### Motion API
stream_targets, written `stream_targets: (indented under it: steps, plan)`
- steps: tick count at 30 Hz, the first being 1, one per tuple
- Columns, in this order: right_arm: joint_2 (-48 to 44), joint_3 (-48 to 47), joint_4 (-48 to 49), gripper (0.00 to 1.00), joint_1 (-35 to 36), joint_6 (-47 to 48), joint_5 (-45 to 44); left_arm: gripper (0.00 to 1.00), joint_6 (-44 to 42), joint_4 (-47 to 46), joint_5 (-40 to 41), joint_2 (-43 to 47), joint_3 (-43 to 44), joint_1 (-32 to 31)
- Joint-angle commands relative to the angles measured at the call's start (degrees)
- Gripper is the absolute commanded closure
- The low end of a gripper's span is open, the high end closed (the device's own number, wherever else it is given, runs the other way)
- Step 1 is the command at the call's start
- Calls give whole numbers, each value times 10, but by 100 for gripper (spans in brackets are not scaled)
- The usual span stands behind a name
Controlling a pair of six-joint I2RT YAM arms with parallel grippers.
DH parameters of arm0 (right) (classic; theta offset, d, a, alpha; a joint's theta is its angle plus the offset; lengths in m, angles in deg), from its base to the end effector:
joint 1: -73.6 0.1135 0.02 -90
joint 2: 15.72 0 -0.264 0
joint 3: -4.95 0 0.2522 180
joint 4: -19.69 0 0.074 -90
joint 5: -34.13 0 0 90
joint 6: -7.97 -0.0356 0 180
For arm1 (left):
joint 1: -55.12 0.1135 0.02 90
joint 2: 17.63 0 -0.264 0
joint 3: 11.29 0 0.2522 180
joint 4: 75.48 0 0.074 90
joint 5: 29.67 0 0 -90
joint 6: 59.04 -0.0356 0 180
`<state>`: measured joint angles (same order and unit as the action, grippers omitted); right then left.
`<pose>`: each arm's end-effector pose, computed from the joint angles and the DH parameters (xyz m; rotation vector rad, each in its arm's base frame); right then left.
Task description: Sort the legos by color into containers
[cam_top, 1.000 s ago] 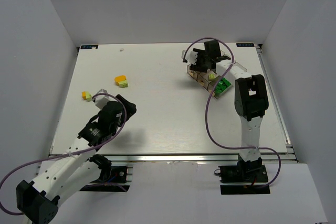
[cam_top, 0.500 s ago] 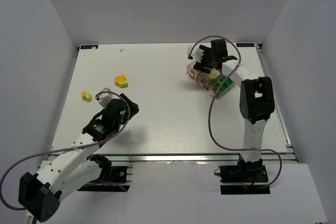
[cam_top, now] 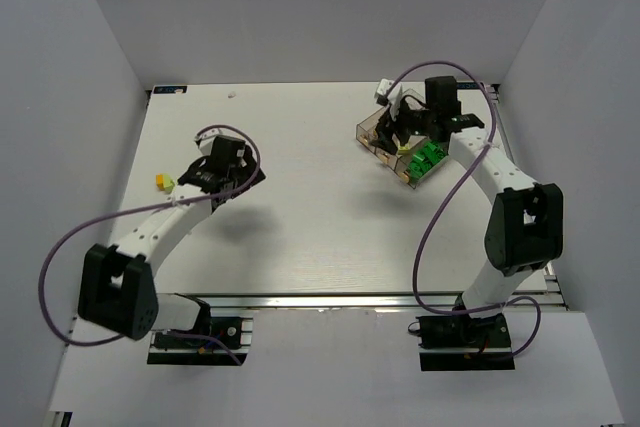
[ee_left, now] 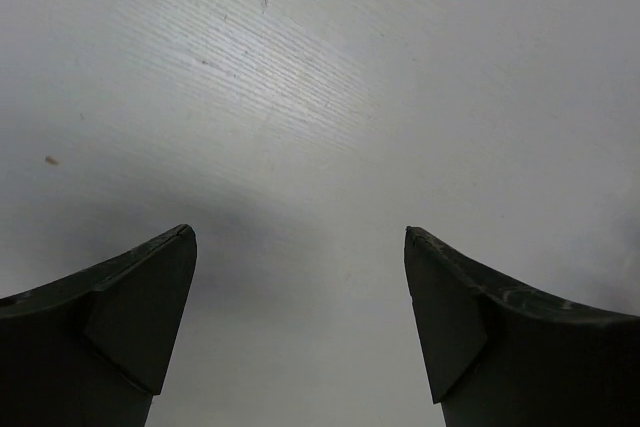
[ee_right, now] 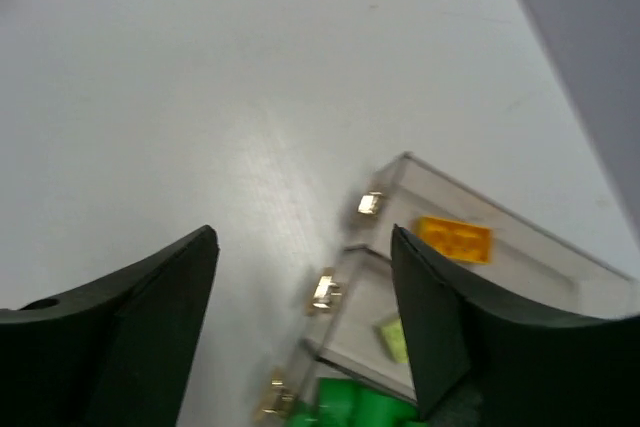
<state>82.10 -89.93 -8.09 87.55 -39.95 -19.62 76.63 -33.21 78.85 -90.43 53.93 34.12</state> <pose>0.3793 0.1159 0.3096 -1.2550 1.5740 0.3547 0.2481 -0.0831 0.2501 -0.6477 2.2975 -0.1540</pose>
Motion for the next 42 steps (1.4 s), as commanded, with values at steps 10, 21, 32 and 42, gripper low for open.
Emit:
stream_targets:
  steps: [10,21,32,42]
  plan:
    - [-80,103,-49,71,1,-131,177,5,-16,37,-95,-250,223,121]
    - [-84,133,-16,65,1,-171,183,2,-153,153,-48,-451,464,127]
    - [-80,132,-14,63,1,-175,179,2,-182,172,-9,-495,513,132]
    - [-78,120,-11,62,0,-184,178,2,-201,149,2,-533,522,135]
